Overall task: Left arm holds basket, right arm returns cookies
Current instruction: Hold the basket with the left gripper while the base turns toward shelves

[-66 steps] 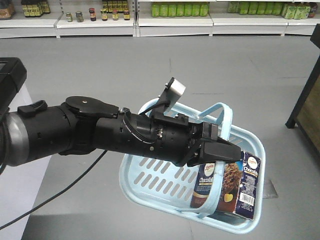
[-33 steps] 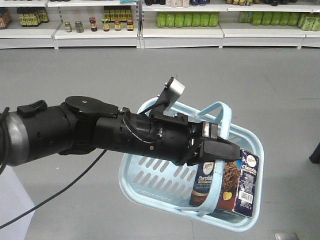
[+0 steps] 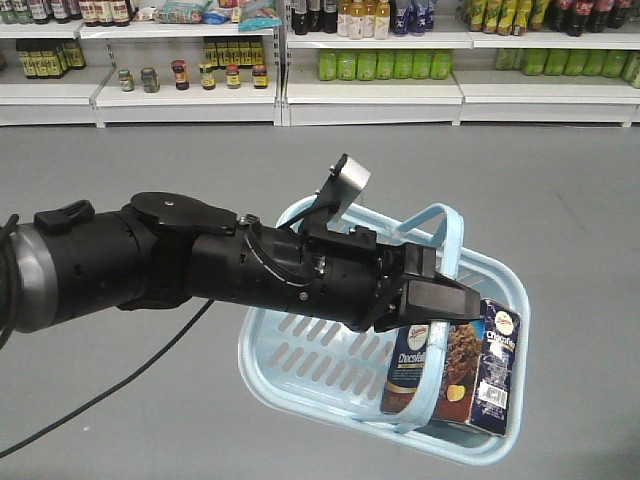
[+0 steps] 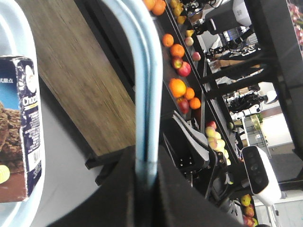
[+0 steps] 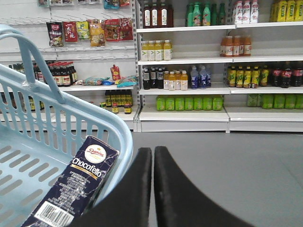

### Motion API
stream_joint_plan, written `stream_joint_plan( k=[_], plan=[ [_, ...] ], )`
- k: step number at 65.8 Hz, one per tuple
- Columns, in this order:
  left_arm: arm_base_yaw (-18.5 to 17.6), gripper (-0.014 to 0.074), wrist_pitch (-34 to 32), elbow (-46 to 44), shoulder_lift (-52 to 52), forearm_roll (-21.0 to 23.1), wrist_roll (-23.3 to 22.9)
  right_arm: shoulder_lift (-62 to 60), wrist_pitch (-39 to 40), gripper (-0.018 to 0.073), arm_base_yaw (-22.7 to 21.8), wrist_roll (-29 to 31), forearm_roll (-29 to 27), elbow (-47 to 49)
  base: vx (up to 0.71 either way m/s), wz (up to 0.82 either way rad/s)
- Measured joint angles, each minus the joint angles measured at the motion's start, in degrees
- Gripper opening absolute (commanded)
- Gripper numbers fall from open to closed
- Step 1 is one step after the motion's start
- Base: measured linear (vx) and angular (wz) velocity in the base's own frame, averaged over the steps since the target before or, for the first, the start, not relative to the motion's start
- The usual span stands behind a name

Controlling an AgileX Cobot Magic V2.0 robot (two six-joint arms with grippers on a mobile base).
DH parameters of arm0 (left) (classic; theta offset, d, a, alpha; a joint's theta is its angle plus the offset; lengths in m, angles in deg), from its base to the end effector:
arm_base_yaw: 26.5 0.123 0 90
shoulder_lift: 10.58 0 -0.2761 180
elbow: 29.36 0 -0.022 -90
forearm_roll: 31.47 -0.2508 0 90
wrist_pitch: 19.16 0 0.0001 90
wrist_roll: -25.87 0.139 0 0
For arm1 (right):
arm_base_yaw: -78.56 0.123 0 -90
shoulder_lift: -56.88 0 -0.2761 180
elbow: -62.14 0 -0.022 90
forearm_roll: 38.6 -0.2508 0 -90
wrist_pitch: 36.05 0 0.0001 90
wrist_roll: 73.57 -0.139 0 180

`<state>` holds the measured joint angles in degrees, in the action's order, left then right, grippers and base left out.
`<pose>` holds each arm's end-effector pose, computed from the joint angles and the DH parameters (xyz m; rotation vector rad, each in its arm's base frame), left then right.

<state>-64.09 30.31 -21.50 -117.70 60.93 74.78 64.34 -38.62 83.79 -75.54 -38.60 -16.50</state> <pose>0.2538 -0.3287 0.2668 0.5319 2.2000 -1.7059 0.1135 0.0104 0.2010 -0.0440 1.5478 0.0995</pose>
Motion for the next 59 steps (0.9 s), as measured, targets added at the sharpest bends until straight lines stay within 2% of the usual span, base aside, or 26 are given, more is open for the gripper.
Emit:
stream_joint_plan(
  k=[59],
  plan=[
    [0.00,-0.0006,-0.44,0.00,0.00,0.00,0.00,0.00,0.00,-0.0003,0.00,0.00,0.00,0.00,0.55,0.01]
  ],
)
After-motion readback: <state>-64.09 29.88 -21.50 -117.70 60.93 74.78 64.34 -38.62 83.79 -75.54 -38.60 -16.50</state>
